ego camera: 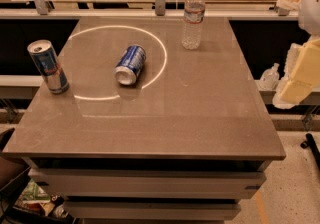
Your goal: Place pepsi can upright
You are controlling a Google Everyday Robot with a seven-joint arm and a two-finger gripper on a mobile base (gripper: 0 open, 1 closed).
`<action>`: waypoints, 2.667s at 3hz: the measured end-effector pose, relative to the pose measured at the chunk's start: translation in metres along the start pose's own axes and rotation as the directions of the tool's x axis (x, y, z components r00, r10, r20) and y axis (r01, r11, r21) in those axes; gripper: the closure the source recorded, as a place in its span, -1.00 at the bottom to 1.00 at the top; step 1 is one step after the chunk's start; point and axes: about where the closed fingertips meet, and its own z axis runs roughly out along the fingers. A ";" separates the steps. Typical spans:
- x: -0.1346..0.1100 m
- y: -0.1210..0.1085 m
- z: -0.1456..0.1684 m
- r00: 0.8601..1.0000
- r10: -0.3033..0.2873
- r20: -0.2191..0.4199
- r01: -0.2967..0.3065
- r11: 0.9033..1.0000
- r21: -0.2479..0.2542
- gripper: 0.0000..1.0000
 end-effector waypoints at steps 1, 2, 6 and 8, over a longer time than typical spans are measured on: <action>0.000 0.000 0.000 1.000 0.000 0.000 0.000 1.000 0.000 -1.00; -0.001 -0.008 -0.002 0.999 0.030 0.013 -0.030 1.000 -0.003 -1.00; -0.106 -0.036 0.021 0.924 0.381 0.022 -0.376 0.920 -0.114 -1.00; -0.157 -0.059 0.054 0.842 0.533 -0.078 -0.539 0.836 -0.105 -1.00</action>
Offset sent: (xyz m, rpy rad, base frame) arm 0.0175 -0.0058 0.0045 0.0611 0.0280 -0.0538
